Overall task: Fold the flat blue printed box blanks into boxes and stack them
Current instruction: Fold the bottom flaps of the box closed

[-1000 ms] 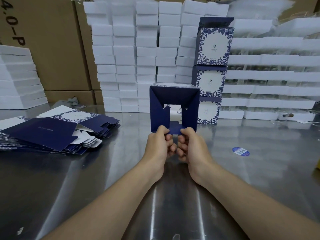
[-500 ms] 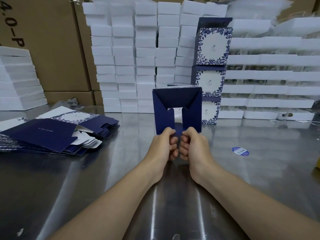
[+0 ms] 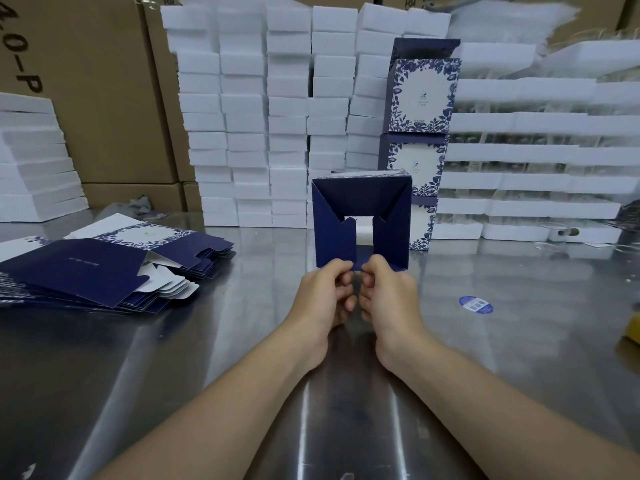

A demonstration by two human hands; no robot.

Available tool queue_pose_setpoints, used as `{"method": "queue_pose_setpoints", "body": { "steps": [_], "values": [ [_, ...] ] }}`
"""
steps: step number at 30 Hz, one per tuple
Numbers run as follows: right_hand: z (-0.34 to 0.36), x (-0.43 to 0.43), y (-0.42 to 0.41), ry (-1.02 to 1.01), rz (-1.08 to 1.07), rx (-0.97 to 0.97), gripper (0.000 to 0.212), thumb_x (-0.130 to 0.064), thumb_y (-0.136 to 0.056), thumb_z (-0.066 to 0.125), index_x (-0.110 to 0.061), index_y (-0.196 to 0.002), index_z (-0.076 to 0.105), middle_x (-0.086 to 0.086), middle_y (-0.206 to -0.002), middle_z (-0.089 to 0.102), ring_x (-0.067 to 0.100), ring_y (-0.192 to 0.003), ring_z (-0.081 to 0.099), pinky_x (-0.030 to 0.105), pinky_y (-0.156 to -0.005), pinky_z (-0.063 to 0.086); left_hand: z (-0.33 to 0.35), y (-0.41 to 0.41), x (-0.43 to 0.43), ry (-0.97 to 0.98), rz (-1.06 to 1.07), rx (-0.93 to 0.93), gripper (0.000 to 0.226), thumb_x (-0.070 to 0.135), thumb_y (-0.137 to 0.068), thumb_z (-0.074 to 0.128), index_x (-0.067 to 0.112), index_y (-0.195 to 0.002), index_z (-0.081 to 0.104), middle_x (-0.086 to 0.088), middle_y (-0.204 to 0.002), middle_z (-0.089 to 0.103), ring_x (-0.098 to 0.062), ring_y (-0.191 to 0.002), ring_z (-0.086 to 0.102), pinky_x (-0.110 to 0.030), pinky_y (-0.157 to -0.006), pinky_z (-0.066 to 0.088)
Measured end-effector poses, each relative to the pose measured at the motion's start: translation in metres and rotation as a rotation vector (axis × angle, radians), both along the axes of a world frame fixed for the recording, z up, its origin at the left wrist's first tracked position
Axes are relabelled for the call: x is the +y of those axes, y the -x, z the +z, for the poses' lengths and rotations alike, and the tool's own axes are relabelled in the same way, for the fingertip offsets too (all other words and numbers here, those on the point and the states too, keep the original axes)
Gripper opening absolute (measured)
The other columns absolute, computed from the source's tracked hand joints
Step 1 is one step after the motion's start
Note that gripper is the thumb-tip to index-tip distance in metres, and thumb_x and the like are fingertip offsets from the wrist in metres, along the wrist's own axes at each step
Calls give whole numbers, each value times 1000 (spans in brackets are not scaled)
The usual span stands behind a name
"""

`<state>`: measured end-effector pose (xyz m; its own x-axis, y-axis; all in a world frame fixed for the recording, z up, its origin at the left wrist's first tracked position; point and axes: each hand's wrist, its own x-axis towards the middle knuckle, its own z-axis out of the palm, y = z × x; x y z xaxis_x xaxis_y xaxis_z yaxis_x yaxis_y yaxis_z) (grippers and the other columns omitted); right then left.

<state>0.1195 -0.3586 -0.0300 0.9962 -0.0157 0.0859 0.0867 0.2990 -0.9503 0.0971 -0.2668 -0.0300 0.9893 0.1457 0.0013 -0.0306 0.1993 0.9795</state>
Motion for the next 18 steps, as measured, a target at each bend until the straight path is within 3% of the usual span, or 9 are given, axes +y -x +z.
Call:
{"method": "queue_pose_setpoints", "body": {
  "steps": [6, 11, 18],
  "values": [
    [-4, -2, -3, 55, -72, 9, 31, -19, -88, 58, -17, -61, 43, -1, -54, 33, 13, -44, 30, 26, -45, 28, 0, -1, 1, -39, 30, -25, 40, 24, -102, 54, 22, -62, 49, 5, -54, 39, -11, -52, 42, -31, -62, 35],
    [-3, -4, -7, 4, -65, 65, 26, -18, -95, 48, -16, -69, 45, -4, -53, 38, 12, -47, 30, 27, -47, 28, -1, -3, 3, 49, 122, -2, 36, 28, -103, 51, 21, -68, 52, 7, -50, 41, -12, -52, 44, -31, -59, 35],
    [-5, -5, -12, 109, -54, 43, 30, -22, -94, 50, -20, -65, 43, -5, -52, 34, 12, -47, 27, 29, -47, 24, -3, -8, 2, -7, 285, 12, 27, 19, -99, 45, 17, -72, 50, 7, -51, 41, -9, -46, 41, -27, -51, 36]
  ]
}}
